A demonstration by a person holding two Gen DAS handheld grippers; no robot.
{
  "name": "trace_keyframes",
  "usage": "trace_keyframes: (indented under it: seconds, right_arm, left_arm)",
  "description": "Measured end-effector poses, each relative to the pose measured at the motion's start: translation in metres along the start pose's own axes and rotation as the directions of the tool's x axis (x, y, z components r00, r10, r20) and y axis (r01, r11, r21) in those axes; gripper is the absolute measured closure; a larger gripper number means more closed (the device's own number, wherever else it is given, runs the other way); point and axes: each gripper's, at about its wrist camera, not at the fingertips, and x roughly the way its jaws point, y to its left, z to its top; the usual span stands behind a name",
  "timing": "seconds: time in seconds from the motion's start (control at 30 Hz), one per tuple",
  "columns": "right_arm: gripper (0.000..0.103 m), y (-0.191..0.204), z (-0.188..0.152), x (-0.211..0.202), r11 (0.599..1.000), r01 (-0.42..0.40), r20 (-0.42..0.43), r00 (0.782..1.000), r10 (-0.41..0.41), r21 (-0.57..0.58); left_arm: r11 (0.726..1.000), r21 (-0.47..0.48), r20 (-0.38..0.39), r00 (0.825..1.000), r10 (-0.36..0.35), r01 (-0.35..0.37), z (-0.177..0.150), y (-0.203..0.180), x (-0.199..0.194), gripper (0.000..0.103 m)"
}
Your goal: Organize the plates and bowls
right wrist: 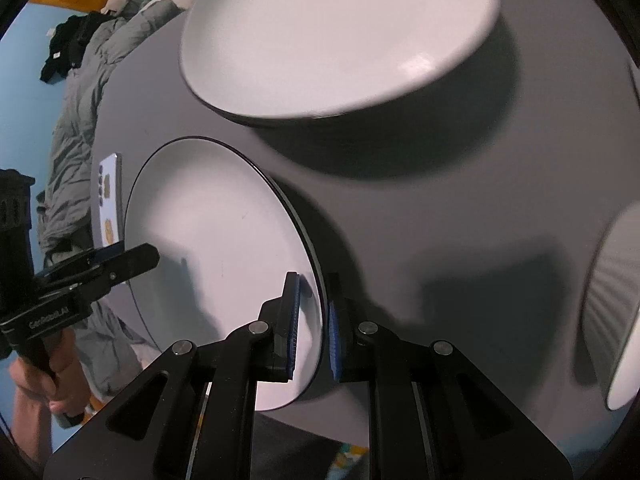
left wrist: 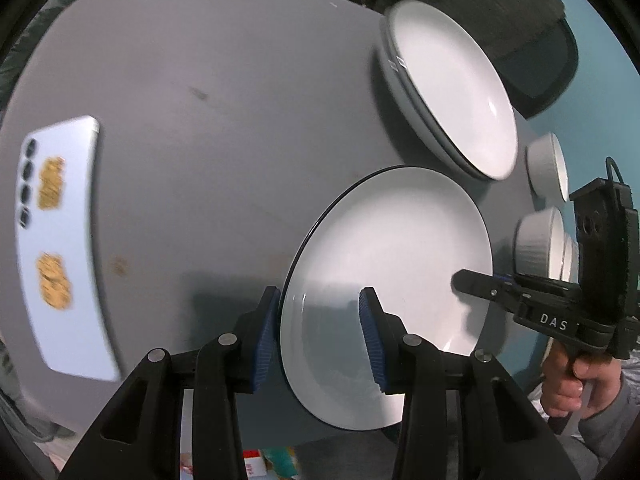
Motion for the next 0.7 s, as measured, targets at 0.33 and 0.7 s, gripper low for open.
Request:
trace_keyframes:
  seconds: [0.33,0.7]
  right_arm:
    - [0.090,-0.042,-0.019,-0.020,0.999,0.031,0.009,0.999,-0.031,0.040]
    - [0.090,-0.048,-0.022,-0.029,0.997,0.070,0.032,0.997,-0.070,0.022]
  left_arm:
    - [0.998,0.058,-0.021,1.000,0.004,-0.002,-0.004,-0.057,0.022,0.063]
    - [0.996,0.080,-0.011,0.999,0.043,-0.042,-0.012,-0.079,0.029,0.065]
